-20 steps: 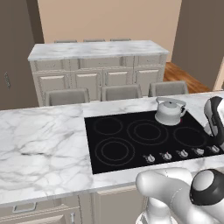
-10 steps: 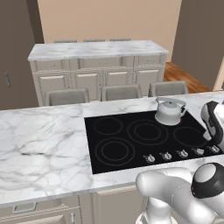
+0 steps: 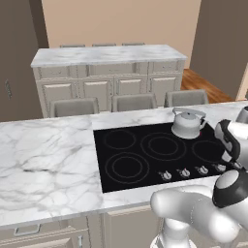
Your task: The kettle is done boiling. Turn off the stove, then wait for 300 timesteps before moving the kettle to the dining table.
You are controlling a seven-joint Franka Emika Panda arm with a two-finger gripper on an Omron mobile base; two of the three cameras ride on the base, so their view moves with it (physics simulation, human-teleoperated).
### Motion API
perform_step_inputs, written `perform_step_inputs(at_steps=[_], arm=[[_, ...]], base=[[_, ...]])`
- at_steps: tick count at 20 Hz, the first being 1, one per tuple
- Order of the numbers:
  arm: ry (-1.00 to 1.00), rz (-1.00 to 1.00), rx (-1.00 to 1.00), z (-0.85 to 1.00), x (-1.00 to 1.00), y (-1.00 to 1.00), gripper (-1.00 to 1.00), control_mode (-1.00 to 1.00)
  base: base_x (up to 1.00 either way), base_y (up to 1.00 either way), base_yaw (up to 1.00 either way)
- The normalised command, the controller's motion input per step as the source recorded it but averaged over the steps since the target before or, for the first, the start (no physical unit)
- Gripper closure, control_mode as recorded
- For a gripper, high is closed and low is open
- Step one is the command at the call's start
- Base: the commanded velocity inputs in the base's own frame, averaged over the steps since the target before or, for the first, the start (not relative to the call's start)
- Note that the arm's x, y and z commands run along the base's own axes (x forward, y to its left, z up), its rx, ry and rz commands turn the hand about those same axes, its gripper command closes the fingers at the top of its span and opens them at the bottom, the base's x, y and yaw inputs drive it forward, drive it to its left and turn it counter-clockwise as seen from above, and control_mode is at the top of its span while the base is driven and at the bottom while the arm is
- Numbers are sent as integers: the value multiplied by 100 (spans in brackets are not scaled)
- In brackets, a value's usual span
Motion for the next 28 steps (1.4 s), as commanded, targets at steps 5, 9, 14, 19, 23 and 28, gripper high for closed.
perform_step_inputs(at_steps=[5,9,14,19,23,28], arm=[[5,10,-4,-35,10,0,-100,-100],[0,7,0,-10,1,0,-100,-100],[1,3,0,-14,18,0,-100,-100],[4,0,0,-19,28,0,-100,-100],[2,0,0,-20,14,0,-100,-100],[1,0,0,-24,4,-1,-100,-100]], base=[[0,0,0],[0,0,0],[0,0,0],[0,0,0],[0,0,0],[0,0,0]])
